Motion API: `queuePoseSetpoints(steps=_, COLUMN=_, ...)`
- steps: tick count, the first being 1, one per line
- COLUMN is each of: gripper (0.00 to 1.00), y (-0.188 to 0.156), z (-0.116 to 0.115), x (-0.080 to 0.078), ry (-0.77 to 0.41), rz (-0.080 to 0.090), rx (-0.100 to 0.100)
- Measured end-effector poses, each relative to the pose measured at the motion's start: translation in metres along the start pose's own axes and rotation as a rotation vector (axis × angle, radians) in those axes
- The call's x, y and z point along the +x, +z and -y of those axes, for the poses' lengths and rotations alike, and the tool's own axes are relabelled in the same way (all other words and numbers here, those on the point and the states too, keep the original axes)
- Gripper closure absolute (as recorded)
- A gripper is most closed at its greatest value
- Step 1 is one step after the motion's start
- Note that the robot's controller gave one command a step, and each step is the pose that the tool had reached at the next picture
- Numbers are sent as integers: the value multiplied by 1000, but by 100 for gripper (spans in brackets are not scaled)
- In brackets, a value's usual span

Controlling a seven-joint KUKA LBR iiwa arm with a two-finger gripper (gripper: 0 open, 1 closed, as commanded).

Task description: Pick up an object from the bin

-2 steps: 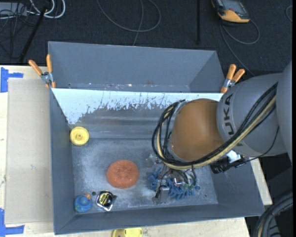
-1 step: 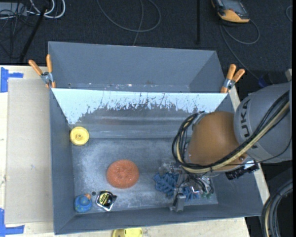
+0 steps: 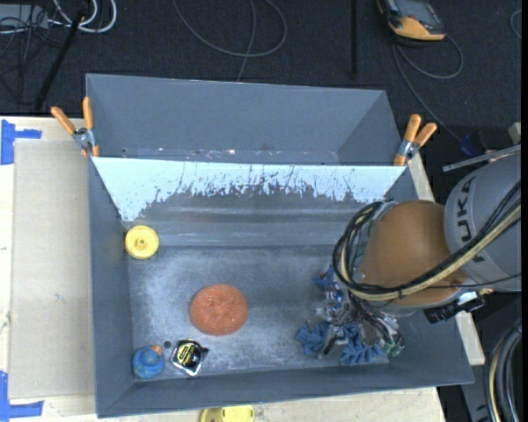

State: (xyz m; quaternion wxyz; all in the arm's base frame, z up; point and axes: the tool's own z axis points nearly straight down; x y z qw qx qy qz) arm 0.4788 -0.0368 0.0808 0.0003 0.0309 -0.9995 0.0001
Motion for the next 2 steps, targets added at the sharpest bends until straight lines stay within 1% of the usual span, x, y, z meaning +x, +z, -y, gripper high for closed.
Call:
queuePoseSetpoints(steps=1, gripper=100, y=-1, z=-9, x=0, ry=10, rz=-1, rx=-1)
queuePoseSetpoints(steps=2, gripper=100, y=-127, z=-3, x=-8, ry=-34, rz=0, rx=-1)
